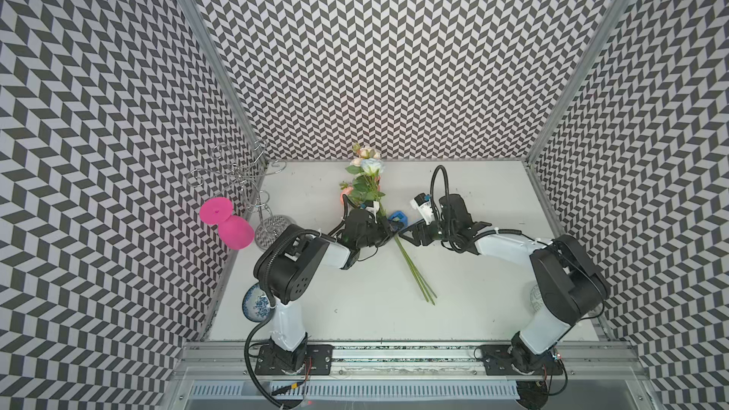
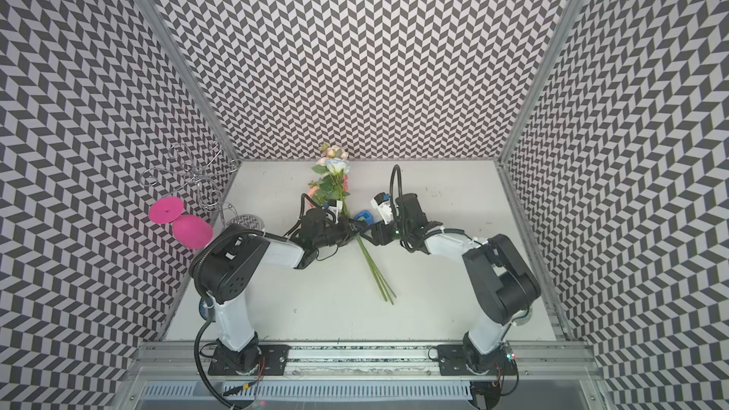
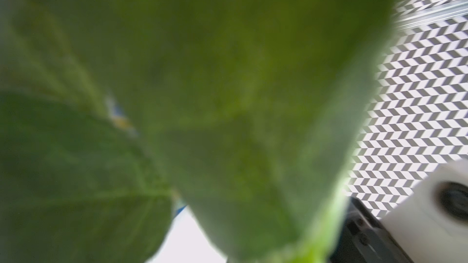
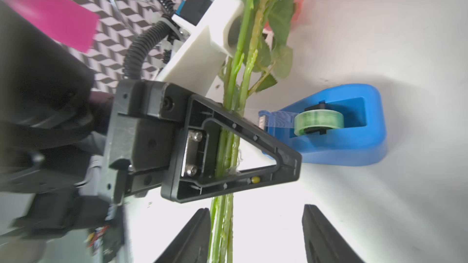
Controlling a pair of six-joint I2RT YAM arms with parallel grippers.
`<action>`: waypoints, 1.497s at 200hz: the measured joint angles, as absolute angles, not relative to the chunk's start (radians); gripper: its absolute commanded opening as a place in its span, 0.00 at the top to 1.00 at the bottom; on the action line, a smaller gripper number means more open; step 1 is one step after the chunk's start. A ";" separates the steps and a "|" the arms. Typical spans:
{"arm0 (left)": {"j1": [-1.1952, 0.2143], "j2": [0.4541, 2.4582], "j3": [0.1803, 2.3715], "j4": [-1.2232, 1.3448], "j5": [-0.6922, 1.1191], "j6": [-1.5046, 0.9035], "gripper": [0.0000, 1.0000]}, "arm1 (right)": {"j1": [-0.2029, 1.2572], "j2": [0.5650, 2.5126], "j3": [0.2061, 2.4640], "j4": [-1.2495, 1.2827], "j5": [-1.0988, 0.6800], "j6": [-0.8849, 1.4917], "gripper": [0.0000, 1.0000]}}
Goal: Wrap bouquets with tape
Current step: Wrap the tape around the bouquet.
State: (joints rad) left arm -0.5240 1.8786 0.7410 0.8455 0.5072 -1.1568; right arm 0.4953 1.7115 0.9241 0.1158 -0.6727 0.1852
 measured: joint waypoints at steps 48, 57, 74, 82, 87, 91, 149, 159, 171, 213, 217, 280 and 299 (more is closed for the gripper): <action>-0.518 1.885 0.712 0.980 0.532 -1.194 1.00 | 0.488 1.775 0.896 0.214 -0.857 0.234 0.47; -0.518 1.887 0.710 1.000 0.537 -1.200 1.00 | 0.487 1.784 0.896 0.230 -0.877 0.240 0.49; -0.517 1.898 0.701 1.040 0.544 -1.210 1.00 | 0.487 1.798 0.896 0.252 -0.913 0.249 0.54; -0.517 1.905 0.699 1.056 0.546 -1.214 1.00 | 0.486 1.804 0.896 0.264 -0.925 0.258 0.57; -0.516 1.909 0.698 1.065 0.546 -1.218 1.00 | 0.486 1.807 0.896 0.270 -0.932 0.258 0.62; -0.516 1.911 0.698 1.071 0.546 -1.222 1.00 | 0.486 1.808 0.896 0.271 -0.934 0.262 0.64; -0.516 1.921 0.697 1.085 0.543 -1.222 1.00 | 0.492 1.821 0.893 0.293 -0.950 0.278 0.64; -0.516 1.921 0.697 1.083 0.543 -1.221 1.00 | 0.495 1.821 0.891 0.294 -0.949 0.284 0.59; -0.516 1.921 0.697 1.081 0.543 -1.220 1.00 | 0.503 1.823 0.891 0.293 -0.944 0.282 0.56; -0.517 1.921 0.698 1.064 0.534 -1.208 1.00 | 0.522 1.841 0.891 0.283 -0.932 0.279 0.64; -0.517 1.921 0.698 1.062 0.532 -1.206 1.00 | 0.524 1.841 0.890 0.283 -0.929 0.281 0.67; -0.517 1.881 0.702 0.935 0.489 -1.150 0.75 | 0.541 1.813 0.883 0.230 -0.776 0.258 1.00; -0.517 1.829 0.722 0.801 0.467 -1.109 0.60 | 0.564 1.781 0.897 0.150 -0.668 0.222 1.00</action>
State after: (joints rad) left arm -0.5167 1.8290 0.7223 0.8013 0.4667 -1.1091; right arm 0.5644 1.7809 0.8970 0.1497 -0.6682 0.2222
